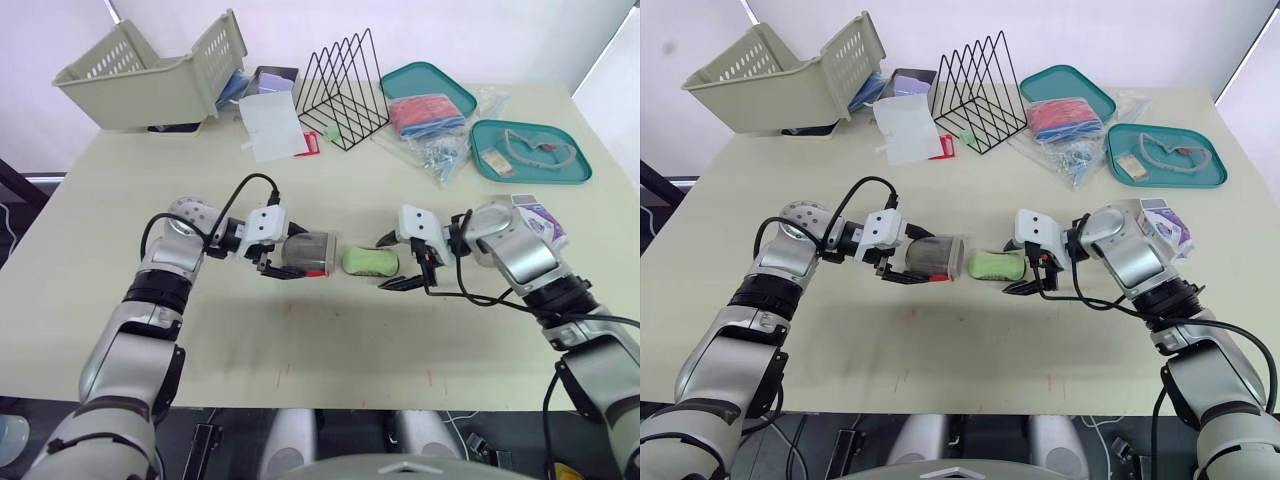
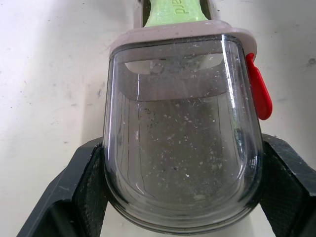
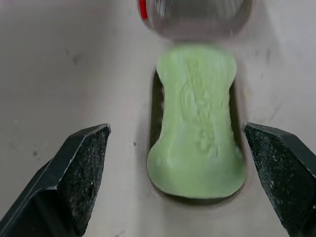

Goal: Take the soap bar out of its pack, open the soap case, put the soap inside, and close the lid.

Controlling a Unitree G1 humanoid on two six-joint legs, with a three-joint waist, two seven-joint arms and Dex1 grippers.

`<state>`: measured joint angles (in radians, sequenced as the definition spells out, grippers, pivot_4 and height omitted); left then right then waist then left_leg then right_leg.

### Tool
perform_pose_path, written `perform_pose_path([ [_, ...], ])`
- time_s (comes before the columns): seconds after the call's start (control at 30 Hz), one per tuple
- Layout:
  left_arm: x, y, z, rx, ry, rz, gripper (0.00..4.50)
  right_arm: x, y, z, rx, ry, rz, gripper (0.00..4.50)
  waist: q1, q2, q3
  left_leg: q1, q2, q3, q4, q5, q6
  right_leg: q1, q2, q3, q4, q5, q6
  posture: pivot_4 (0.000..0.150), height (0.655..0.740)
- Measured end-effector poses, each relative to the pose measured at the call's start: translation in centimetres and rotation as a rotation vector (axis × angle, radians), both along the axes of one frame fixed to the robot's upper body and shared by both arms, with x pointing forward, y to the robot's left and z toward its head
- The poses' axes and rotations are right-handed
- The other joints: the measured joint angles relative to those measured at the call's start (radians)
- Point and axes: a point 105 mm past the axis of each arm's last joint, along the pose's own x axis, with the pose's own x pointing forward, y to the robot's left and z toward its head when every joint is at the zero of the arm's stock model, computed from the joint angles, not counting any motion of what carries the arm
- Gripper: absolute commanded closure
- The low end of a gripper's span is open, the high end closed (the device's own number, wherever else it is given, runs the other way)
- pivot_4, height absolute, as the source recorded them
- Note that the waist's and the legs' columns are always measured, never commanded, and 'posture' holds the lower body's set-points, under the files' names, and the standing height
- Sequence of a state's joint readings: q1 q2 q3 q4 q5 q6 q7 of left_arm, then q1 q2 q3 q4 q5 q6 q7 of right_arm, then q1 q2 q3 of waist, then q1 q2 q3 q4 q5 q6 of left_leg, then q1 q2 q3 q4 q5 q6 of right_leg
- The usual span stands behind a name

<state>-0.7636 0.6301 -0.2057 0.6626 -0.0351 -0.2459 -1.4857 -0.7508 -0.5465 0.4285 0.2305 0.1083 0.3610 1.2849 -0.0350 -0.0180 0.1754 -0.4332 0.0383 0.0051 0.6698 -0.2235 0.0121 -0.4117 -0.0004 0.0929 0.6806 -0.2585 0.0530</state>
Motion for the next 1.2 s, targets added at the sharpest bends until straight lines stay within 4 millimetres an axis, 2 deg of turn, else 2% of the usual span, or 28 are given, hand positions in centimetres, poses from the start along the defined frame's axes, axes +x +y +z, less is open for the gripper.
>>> perform_pose_path([
  [0.2,-0.2,-0.1,-0.1,-0.006,0.003,0.001,1.04,0.7,0.6,-0.2,-0.004,0.010,-0.020,0.00,-0.006,0.000,0.000,0.001,0.000,0.000,0.000,0.000,0.000,0.000,0.000,0.000,0.001,0.000,0.000,0.150,0.7400],
  [0.43,-0.3,0.1,-0.2,0.000,0.006,0.006,1.04,0.7,0.7,-0.2,-0.002,0.011,-0.014,0.00,-0.006,0.000,0.000,0.001,0.000,0.000,0.000,0.000,0.000,0.000,0.000,0.000,0.001,0.000,0.000,0.150,0.7400],
  [0.8,-0.3,0.1,-0.2,0.000,0.006,0.005,1.04,-0.1,1.7,2.0,0.044,-0.032,0.013,0.00,-0.006,0.000,0.000,0.001,0.000,0.000,0.000,0.000,0.000,0.000,0.000,0.000,0.001,0.000,0.000,0.150,0.7400],
  [1.2,-0.3,0.0,-0.2,-0.002,0.006,0.003,1.04,1.2,0.2,-0.1,0.013,0.003,-0.105,0.00,-0.006,0.000,0.000,0.000,0.000,0.000,0.000,0.000,0.000,0.000,0.000,0.000,0.001,0.000,0.000,0.150,0.7400],
])
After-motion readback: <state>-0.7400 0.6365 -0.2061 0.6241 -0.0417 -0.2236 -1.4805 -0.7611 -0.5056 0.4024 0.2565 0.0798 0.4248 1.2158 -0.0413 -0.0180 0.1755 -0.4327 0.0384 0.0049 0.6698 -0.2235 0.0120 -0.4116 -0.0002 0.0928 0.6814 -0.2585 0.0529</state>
